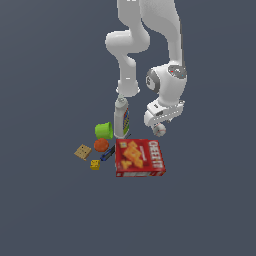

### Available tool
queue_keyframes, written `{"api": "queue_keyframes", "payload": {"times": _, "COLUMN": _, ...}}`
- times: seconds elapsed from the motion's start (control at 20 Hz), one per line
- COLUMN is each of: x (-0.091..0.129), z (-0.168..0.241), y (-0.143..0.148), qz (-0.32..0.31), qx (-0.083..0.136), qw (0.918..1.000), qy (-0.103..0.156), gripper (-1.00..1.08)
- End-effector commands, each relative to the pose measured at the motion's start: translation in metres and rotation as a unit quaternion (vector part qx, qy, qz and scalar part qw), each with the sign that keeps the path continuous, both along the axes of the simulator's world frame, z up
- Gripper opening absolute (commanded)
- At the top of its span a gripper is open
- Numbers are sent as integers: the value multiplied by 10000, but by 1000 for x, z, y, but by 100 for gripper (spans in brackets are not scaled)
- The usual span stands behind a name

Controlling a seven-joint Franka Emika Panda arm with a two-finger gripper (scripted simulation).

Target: Pick up a designated object from a clutter of objects.

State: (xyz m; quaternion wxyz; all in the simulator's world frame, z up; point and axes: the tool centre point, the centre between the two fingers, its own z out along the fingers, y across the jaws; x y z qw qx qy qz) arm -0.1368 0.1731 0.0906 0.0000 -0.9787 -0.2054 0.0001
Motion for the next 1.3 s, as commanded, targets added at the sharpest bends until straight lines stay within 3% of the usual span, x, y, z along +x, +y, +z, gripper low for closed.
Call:
{"api": "queue_keyframes", "payload": {"times": 0.0, "x": -1, "z": -8, "y": 0, "qz": 1, "qx": 0, "qw": 10000, "qy": 3, "gripper": 100}}
{"api": "queue_keyframes", "payload": {"times": 0.7, "x": -1, "z": -43, "y": 1, "qz": 10, "qx": -1, "qw": 10000, "qy": -2, "gripper": 100}}
{"api": "queue_keyframes", "payload": {"times": 0.75, "x": -1, "z": -43, "y": 1, "qz": 10, "qx": -1, "qw": 10000, "qy": -2, "gripper": -100}}
{"api": "queue_keyframes", "payload": {"times": 1.25, "x": -1, "z": -43, "y": 0, "qz": 10, "qx": -1, "qw": 10000, "qy": -2, "gripper": -100}}
